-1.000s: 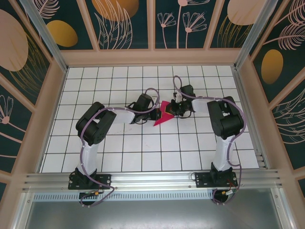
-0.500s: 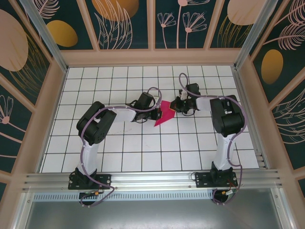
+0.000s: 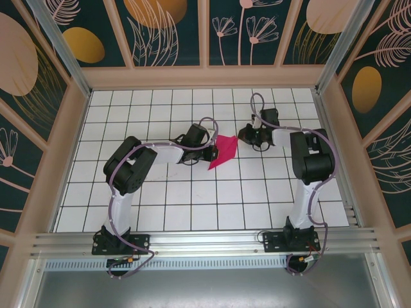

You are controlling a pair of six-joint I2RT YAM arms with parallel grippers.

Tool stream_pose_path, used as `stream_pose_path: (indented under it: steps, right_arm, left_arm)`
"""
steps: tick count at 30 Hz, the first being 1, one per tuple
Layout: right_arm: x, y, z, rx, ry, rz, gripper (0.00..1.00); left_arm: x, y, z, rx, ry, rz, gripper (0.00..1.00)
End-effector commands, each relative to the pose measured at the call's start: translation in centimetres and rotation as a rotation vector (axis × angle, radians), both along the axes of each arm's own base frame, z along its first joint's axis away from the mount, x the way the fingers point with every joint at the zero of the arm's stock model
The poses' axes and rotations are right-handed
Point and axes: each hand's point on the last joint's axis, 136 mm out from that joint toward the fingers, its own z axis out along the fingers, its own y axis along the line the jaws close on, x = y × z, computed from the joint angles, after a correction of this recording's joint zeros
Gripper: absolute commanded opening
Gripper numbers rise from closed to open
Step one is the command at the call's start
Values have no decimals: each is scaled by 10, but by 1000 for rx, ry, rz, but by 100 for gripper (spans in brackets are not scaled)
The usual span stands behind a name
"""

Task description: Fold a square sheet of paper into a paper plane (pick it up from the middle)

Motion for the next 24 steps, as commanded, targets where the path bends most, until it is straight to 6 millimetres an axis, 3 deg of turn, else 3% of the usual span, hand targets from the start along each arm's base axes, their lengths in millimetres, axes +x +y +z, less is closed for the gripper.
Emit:
stream_pose_path:
  steps: [1, 5, 13, 17, 24]
  right_arm:
    - [-22, 25, 26, 64, -92, 116, 2]
    - [-41, 48, 24, 62, -95, 186, 2]
    - [-29, 61, -3, 18, -26, 192, 2]
    - [-11, 50, -8, 4, -22, 132, 1]
    - [14, 6, -25, -36, 12, -14, 1]
  left_arm:
    - [-39, 49, -81, 245, 213, 50, 0]
    - [-39, 49, -83, 252, 217, 51, 0]
    - [-41, 51, -83, 260, 224, 52, 0]
    - [-43, 54, -86, 274, 227, 51, 0]
    - [-47, 57, -91, 284, 237, 45, 0]
